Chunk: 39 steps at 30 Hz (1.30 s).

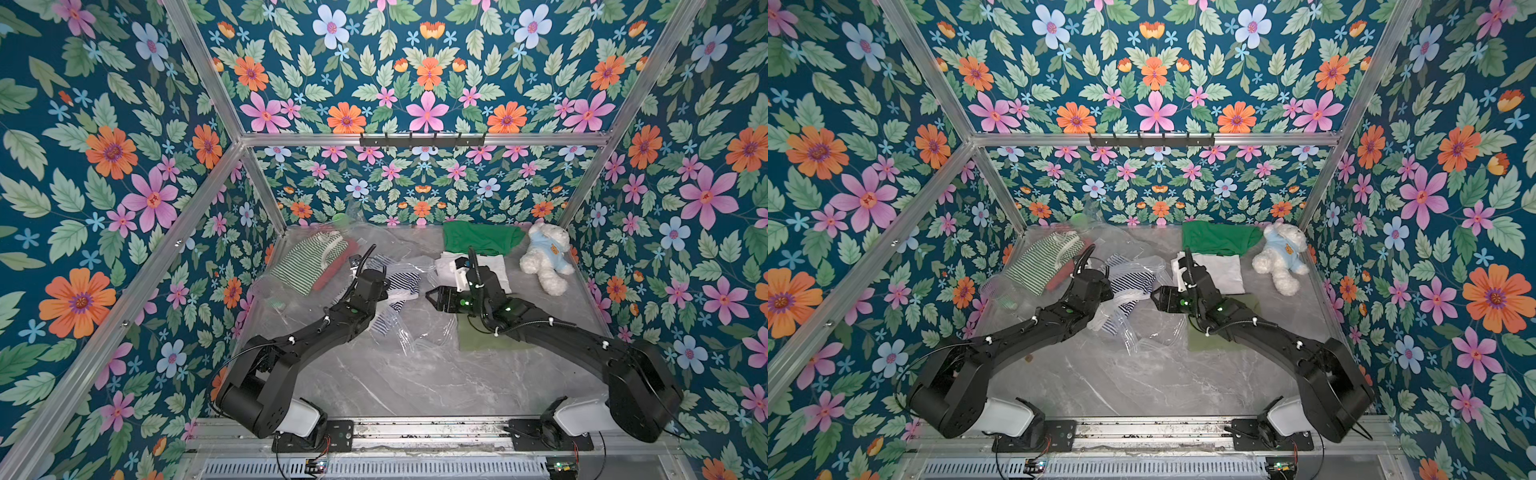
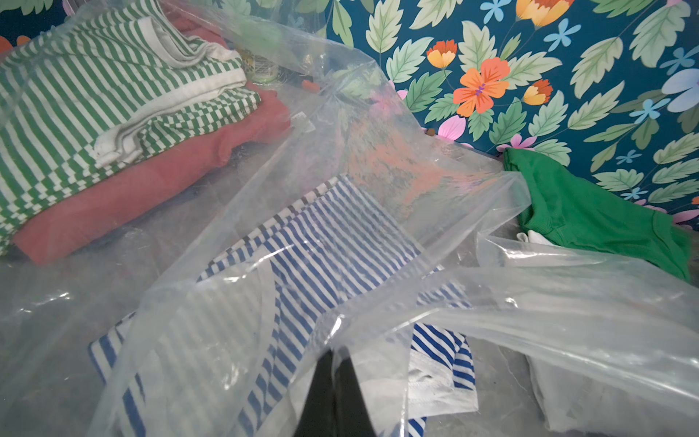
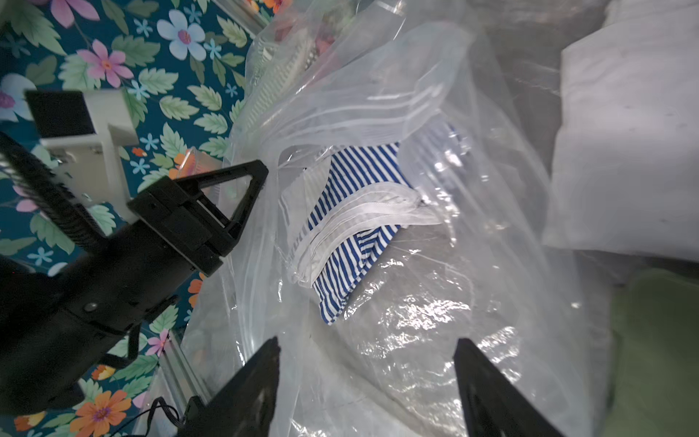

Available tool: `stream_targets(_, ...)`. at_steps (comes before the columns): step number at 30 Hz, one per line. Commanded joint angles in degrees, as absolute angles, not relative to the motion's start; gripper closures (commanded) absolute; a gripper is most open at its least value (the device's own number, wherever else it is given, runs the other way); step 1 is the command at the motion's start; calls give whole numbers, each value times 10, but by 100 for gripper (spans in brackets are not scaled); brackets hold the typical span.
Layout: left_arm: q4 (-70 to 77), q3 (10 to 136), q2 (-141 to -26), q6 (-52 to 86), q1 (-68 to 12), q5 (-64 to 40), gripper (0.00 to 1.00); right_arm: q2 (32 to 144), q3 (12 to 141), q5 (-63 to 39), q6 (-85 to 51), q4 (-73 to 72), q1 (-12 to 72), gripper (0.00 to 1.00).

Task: Take the tank top out of the vacuum bag
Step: Take out the tank top from the vacuum bag.

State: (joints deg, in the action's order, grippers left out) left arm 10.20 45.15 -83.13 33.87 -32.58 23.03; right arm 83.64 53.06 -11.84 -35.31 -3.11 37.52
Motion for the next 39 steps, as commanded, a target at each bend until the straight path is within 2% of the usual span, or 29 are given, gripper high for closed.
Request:
stream_targets(1, 100, 455, -827, 332, -327, 236, 100, 892, 563, -120, -330, -62, 396, 26)
stream_targets(12, 95, 455, -830, 334, -330, 238, 100, 1083, 672, -68, -382, -44, 402, 23)
stream_targets(23, 95, 455, -834, 335, -330, 236, 100, 1204, 761, -117, -443, -62, 383, 24)
stream_targets(27, 97, 455, -838, 338, -331, 231, 100, 1233, 783, -146, -453, -72, 380, 37)
stream_targets(32, 97, 452, -837, 339, -331, 234, 100, 1234, 784, -147, -444, -62, 379, 82)
stream_targets(35, 97, 452, -838, 339, -331, 237, 100, 1212, 766, -146, -437, -67, 380, 100)
stream_targets(39, 99, 452, -844, 343, -331, 236, 100, 1168, 729, -136, -422, -69, 380, 100)
